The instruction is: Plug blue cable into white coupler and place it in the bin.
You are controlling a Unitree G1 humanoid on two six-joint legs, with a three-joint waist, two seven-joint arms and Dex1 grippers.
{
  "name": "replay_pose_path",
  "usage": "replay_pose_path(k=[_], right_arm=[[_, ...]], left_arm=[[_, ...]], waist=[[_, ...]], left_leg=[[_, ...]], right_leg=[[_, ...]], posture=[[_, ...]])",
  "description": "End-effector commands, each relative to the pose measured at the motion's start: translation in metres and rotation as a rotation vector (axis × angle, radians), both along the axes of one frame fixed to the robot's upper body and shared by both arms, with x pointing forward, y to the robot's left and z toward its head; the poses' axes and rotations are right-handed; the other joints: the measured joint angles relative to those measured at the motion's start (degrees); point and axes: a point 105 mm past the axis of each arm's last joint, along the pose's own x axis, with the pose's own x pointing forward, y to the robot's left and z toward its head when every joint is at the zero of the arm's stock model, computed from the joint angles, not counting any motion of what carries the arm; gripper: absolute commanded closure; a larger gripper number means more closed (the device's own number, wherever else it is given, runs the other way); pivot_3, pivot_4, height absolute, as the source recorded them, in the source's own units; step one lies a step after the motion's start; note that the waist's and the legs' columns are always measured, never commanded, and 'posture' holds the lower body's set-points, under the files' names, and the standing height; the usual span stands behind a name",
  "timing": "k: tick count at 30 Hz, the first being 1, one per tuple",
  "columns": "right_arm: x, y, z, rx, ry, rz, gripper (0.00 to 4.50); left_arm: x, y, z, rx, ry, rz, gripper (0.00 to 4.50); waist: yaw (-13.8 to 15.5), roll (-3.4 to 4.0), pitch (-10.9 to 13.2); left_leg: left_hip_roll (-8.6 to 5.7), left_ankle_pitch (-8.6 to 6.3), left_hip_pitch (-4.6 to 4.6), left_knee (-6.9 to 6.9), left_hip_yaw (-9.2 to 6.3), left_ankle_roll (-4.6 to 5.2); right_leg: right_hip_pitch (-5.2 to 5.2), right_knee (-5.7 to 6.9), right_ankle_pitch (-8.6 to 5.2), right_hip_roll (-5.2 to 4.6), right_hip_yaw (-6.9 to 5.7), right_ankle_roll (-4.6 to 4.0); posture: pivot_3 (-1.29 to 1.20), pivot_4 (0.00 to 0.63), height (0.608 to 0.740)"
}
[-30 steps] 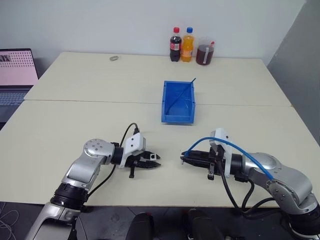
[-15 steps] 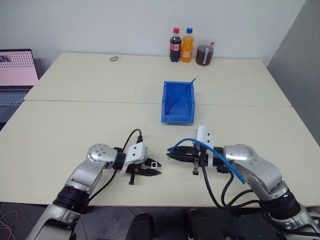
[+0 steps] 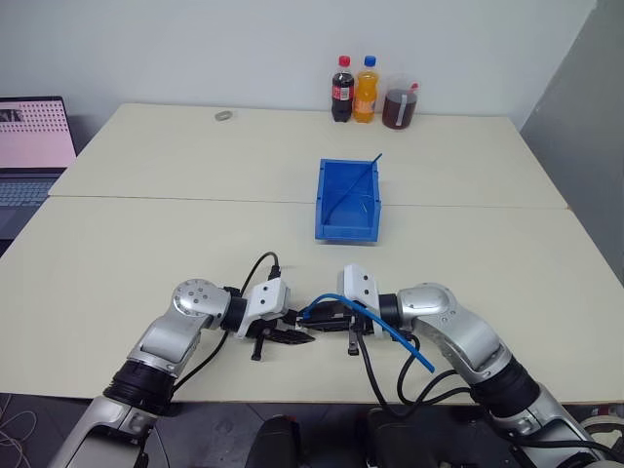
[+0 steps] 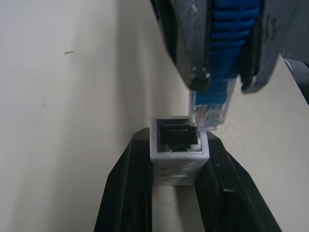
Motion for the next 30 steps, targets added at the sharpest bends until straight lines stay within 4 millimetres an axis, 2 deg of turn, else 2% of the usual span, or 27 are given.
replay_pose_path(k=[1, 16, 21, 25, 30], right_arm=[[0.004, 0.003, 0.01, 0.041, -0.028, -0.004, 4.39], [0.004, 0.0, -0.009, -0.098, -0.097, 0.035, 4.39], [0.0, 0.009, -0.008, -0.1, -0.09, 0.058, 4.39], [-0.007, 0.014, -0.026, -0.198, 0.0, 0.092, 4.39], [-0.011, 0.013, -0.038, -0.3, 0.051, 0.1, 4.39]], left_arm=[[-0.013, 0.004, -0.018, 0.066, 0.068, -0.028, 3.71], [-0.011, 0.009, -0.022, 0.075, 0.066, -0.009, 3.71], [-0.011, 0.01, -0.023, 0.079, 0.063, -0.004, 3.71], [-0.011, 0.009, -0.026, 0.079, 0.064, 0.001, 3.71], [-0.011, 0.01, -0.028, 0.08, 0.066, 0.007, 3.71]], waist=[[0.0, -0.01, 0.0], [0.0, 0.02, -0.1], [0.0, 0.03, -0.1], [-0.1, 0.05, -0.2], [-0.1, 0.2, -0.9]], left_leg=[[0.0, 0.0, 0.0, 0.0, 0.0, 0.0], [-0.01, 0.0, 0.06, -0.01, 0.02, 0.0], [-0.01, 0.0, 0.27, -0.02, 0.03, 0.0], [0.01, -0.01, 0.82, -0.14, 0.08, 0.01], [0.01, -0.02, 0.85, -0.15, 0.06, 0.01]], right_leg=[[0.0, 0.0, 0.0, 0.0, 0.01, 0.0], [0.04, 0.01, 0.0, 0.0, 0.02, 0.0], [0.25, 0.0, -0.01, 0.01, 0.02, -0.01], [0.73, -0.04, -0.08, 0.02, 0.05, -0.09], [0.75, -0.03, -0.1, 0.03, 0.03, -0.11]], posture=[[0.0, 0.15, 0.74], [0.0, 0.15, 0.74], [0.0, 0.15, 0.74], [0.0, 0.15, 0.74], [0.0, 0.15, 0.74]])
